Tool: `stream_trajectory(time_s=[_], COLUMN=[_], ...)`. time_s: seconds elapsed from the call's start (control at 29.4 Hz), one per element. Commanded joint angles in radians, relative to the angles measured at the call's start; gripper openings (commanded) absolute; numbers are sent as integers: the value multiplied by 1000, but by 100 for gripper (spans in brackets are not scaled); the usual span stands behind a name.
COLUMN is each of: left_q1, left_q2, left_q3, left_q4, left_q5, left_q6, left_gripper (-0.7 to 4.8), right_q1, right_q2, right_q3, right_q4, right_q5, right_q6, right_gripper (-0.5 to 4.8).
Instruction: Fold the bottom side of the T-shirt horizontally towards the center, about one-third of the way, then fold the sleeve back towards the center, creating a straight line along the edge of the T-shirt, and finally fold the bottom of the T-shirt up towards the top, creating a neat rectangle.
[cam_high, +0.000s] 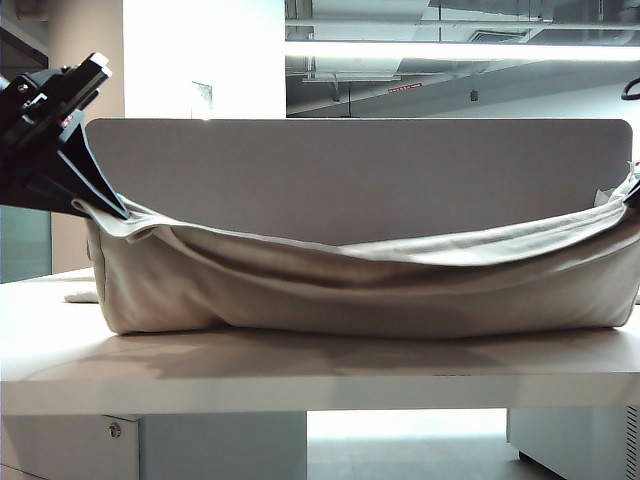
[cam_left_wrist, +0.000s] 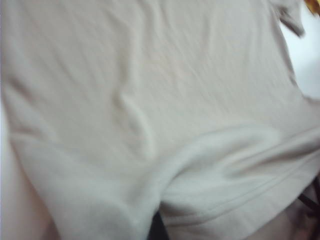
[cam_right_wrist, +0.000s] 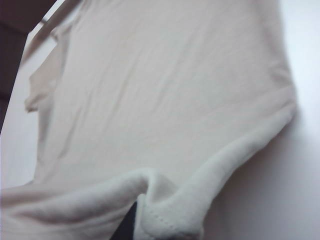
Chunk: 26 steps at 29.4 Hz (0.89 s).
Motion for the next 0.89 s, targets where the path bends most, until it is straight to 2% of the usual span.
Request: stream_trajectory(time_s=[0.03, 0.17, 0.37, 0.89], left_q1=[0, 0, -1, -1], left_q2=[20, 63, 142, 354], left_q3=[18, 18, 39, 282], left_q4=[63, 95, 145, 154], left_q5=[-16, -19, -19, -30], left_q6=[8, -4, -11, -10], left_gripper=[-6, -6, -6, -6], right_q1=[1, 3, 3, 3], right_q2=[56, 147, 254, 462], right_q3=[42, 111, 207, 379], right_q4=[29, 34, 34, 61], right_q5=[0, -44, -46, -58], right_q6=[10, 8, 8, 7], right_gripper=[-3, -3, -3, -3])
